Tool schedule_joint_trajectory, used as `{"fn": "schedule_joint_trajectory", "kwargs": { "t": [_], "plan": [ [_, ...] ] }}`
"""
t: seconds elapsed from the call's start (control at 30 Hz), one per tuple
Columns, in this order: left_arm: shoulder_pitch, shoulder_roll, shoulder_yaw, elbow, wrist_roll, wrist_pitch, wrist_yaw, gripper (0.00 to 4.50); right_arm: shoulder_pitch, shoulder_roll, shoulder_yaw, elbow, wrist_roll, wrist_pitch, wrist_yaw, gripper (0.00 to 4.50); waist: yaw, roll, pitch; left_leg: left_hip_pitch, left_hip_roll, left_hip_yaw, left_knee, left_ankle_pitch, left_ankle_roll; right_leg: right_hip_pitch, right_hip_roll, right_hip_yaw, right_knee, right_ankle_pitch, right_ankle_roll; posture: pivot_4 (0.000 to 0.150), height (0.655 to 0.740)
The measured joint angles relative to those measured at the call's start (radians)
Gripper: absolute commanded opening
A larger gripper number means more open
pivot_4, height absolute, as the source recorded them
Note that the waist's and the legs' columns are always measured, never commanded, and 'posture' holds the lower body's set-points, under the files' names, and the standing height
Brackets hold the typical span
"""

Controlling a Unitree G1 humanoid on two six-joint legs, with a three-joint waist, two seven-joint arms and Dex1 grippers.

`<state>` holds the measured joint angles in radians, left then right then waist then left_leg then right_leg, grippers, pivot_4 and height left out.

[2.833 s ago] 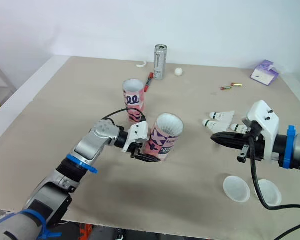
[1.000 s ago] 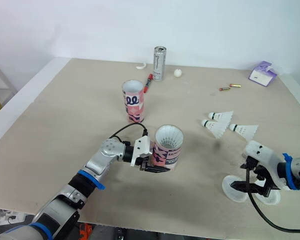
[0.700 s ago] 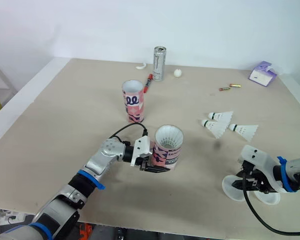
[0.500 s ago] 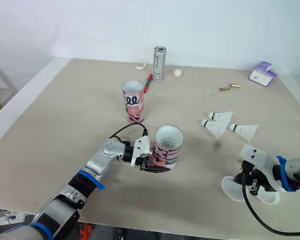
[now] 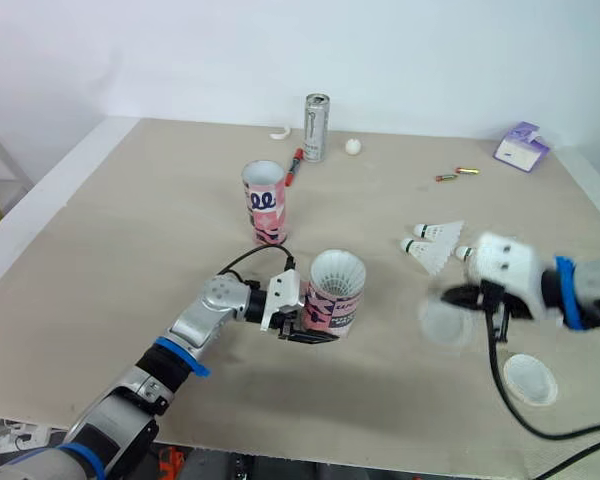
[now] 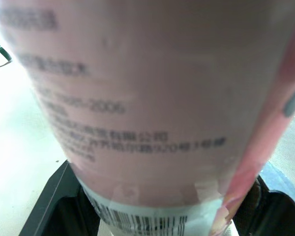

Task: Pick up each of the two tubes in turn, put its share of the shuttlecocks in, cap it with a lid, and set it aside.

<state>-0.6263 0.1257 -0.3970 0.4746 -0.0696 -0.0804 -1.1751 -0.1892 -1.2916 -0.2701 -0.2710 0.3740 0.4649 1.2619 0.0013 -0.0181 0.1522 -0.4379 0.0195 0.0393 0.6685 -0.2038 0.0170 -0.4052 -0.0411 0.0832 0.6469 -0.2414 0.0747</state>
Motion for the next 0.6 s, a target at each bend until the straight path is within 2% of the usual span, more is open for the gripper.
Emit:
{"fn": "schedule_joint_trajectory", "kwargs": {
  "t": [0.13, 0.33, 0.47, 0.6],
  "plan": [
    [-0.005, 0.0, -0.006, 0.008, 0.0, 0.0, -0.006, 2.91, -0.202, -0.044, 0.021, -0.055, 0.086, 0.032, 0.032, 0.04, 0.0, -0.004, -0.001, 0.0, 0.005, -0.001, -0.001, 0.0, -0.001, 0.0, 0.001, -0.003, 0.0, -0.001, -0.003, 0.15, 0.74],
    [-0.016, 0.004, -0.007, 0.018, 0.0, 0.001, -0.01, 2.91, -0.549, 0.055, 0.26, -0.112, 0.146, 0.108, 0.073, 0.04, -0.001, -0.003, -0.001, 0.0, 0.006, 0.001, -0.001, -0.001, -0.001, -0.002, 0.001, -0.001, 0.0, 0.003, -0.01, 0.15, 0.74],
    [-0.017, -0.002, -0.011, 0.022, 0.0, 0.0, -0.009, 2.91, -0.64, 0.145, 0.398, -0.112, 0.105, 0.109, 0.095, 0.04, 0.0, -0.004, -0.001, -0.001, 0.005, 0.002, 0.0, -0.001, -0.001, -0.002, 0.0, -0.001, 0.0, 0.003, -0.01, 0.15, 0.74],
    [-0.017, 0.001, -0.01, 0.02, 0.0, 0.0, -0.009, 2.91, -0.682, 0.195, 0.465, -0.069, 0.046, 0.082, 0.109, 0.04, 0.0, -0.004, -0.001, -0.001, 0.005, 0.002, -0.001, -0.001, -0.002, -0.003, -0.001, 0.0, 0.0, 0.003, -0.01, 0.15, 0.74]
  ]
}}
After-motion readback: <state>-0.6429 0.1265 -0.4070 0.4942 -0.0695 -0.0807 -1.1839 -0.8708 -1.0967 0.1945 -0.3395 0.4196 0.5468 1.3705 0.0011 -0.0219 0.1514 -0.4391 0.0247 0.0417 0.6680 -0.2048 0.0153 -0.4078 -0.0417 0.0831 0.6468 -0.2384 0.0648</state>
